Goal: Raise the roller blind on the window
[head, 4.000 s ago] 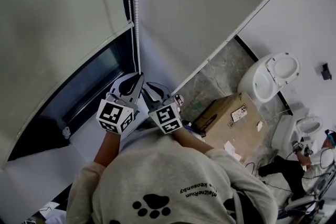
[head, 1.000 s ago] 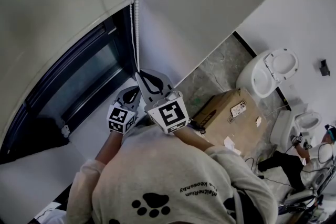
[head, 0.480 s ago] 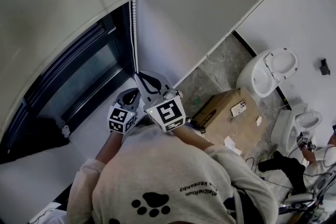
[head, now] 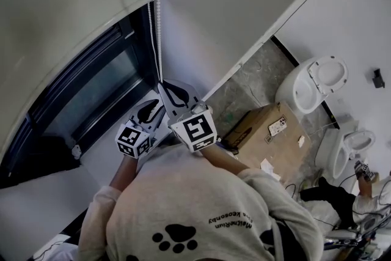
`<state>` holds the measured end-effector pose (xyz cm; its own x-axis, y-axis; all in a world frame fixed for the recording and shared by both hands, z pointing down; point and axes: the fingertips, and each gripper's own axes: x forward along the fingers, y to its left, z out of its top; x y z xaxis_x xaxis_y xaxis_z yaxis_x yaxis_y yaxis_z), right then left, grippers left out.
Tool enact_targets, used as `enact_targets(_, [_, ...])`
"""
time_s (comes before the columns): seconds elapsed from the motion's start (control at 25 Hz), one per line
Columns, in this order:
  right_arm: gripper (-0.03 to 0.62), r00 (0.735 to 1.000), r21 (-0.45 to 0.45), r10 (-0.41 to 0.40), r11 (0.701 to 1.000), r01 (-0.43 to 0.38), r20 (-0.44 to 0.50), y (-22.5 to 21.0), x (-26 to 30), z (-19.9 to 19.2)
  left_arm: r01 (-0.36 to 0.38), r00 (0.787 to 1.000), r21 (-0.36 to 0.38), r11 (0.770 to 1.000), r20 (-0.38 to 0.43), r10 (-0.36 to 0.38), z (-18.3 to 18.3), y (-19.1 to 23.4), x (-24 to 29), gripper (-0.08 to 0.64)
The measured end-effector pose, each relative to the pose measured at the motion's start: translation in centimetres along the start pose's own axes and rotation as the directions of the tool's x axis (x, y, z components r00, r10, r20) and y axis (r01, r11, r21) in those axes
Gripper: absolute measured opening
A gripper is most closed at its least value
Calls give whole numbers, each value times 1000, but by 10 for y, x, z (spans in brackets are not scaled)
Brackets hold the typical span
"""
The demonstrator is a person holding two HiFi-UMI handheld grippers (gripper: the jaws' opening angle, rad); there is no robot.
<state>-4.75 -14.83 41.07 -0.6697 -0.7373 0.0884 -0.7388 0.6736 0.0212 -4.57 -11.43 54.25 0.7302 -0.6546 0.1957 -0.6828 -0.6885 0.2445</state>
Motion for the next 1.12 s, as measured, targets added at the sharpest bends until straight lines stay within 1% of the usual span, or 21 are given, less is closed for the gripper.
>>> enact_targets(0.16, [12, 1000, 1, 2, 1000, -2, 2, -2, -1, 0, -8, 1000, -39, 999, 15, 8, 32, 14, -20, 109])
enact_targets(0.24, [12, 1000, 0, 4, 1000, -4, 3, -2, -1, 0, -6, 997, -64, 998, 71, 11, 61, 22, -31, 109])
enact_targets(0.32, [12, 1000, -1, 6, 1000, -6, 4, -1, -1, 0, -7, 990, -66, 998, 140, 17, 101, 25, -41, 109])
enact_targets(0.36, [12, 1000, -3, 7, 1000, -7, 4, 0, -1, 0, -2, 987, -50, 999, 162, 10, 121, 23, -45, 109])
enact_targets(0.44, [12, 1000, -3, 10, 1000, -10, 3, 1, -1, 0, 21, 983, 24, 999, 179, -25, 161, 9, -48, 109])
enact_targets(0.52, [12, 1000, 0, 13, 1000, -13, 2, 3, -1, 0, 43, 980, 122, 992, 186, -66, 196, -9, -48, 109])
enact_targets(0.6, [12, 1000, 1, 16, 1000, -16, 3, 4, 0, 1, 57, 980, 198, 978, 175, -93, 220, -25, -45, 109])
enact_targets(0.68, [12, 1000, 0, 18, 1000, -18, 3, 5, 0, 1, 64, 982, 251, 966, 155, -106, 236, -37, -41, 106])
enact_targets(0.72, [12, 1000, 0, 19, 1000, -19, 3, 5, 1, 1, 66, 983, 264, 962, 151, -109, 242, -41, -39, 106])
enact_targets(0.84, [12, 1000, 1, 19, 1000, -19, 4, 7, 1, 1, 70, 980, 254, 965, 161, -113, 256, -45, -30, 97])
enact_targets(0.96, [12, 1000, -2, 21, 1000, -21, 3, 7, 1, 1, 48, 982, 255, 966, 167, -93, 263, -43, -21, 86])
enact_targets(1.0, [12, 1000, -4, 21, 1000, -21, 3, 7, 1, 2, 44, 981, 260, 965, 172, -91, 266, -43, -20, 71])
enact_targets(1.04, [12, 1000, -6, 21, 1000, -21, 3, 7, 1, 2, 40, 980, 264, 964, 176, -89, 268, -44, -19, 36])
enact_targets(1.12, [12, 1000, -7, 21, 1000, -21, 3, 7, 1, 1, 34, 980, 275, 961, 178, -85, 269, -44, -19, 15])
